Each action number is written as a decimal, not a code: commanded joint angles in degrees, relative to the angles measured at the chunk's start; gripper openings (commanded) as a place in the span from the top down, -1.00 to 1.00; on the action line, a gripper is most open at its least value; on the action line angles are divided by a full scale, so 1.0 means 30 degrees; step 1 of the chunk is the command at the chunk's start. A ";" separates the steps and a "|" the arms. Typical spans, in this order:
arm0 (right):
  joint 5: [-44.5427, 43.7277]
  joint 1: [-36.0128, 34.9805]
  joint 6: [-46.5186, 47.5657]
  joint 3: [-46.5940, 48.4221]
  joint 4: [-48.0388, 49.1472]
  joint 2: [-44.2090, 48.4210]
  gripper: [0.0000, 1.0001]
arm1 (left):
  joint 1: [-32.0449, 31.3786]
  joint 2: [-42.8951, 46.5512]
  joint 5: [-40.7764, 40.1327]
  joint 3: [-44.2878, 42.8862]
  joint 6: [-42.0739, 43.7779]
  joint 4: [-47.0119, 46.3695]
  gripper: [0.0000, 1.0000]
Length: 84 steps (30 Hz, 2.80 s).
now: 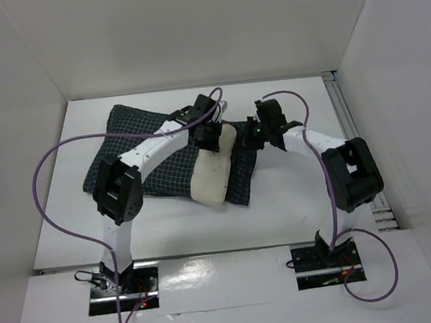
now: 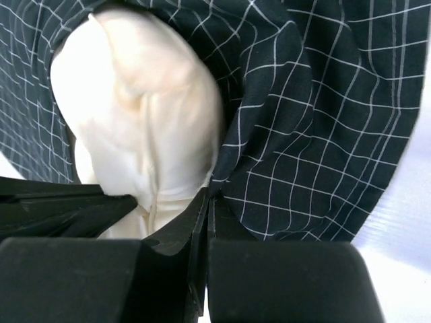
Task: Put the pillow into the pillowcase
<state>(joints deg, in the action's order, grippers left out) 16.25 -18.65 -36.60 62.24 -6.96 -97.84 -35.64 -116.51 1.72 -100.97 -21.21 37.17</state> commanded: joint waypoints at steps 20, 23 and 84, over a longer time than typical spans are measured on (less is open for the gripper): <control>-0.0119 0.2468 -0.1394 0.2838 0.5863 0.4370 1.00 | -0.0367 -0.1506 -0.0164 0.5150 0.2266 0.4779 1.00; 0.0965 0.2468 -0.1160 0.3102 0.5690 0.4751 1.00 | -0.0367 -0.1914 -0.0162 0.5150 0.2090 0.4574 1.00; -0.3425 -0.2100 0.0422 -0.3578 -0.5033 0.6511 -0.72 | -0.5904 0.8490 -0.4027 1.1828 -0.4091 0.4082 -1.00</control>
<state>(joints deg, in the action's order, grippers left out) 6.81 -23.86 -34.87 50.24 -23.16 -78.94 -53.43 -89.76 -4.93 -65.84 -30.72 53.91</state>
